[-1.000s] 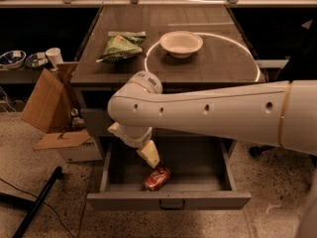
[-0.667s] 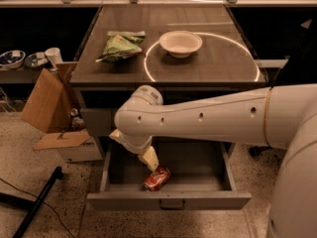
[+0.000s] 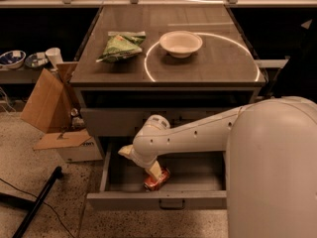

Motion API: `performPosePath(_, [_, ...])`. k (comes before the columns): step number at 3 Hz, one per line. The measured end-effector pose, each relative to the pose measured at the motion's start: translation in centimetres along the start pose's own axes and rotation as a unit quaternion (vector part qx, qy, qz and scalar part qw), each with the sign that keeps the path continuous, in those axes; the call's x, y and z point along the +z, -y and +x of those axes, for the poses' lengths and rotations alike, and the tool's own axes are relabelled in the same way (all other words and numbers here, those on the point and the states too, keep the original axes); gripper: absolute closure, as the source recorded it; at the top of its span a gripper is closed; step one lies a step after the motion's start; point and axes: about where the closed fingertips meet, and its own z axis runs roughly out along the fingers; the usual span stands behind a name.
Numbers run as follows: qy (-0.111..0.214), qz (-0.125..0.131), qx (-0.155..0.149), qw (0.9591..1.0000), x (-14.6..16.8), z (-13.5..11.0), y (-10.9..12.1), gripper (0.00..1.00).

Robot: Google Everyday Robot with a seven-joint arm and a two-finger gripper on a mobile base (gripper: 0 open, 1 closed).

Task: Pick coke can from middle drawer and place on counter

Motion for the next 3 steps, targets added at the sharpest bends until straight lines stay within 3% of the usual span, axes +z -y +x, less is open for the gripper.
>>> performPosePath(1, [0.001,0.000,0.000,1.0000,0.1,0.0,0.0,0.00])
performPosePath(3, [0.013,0.002,0.018,0.9997,1.5,1.1,-4.7,0.00])
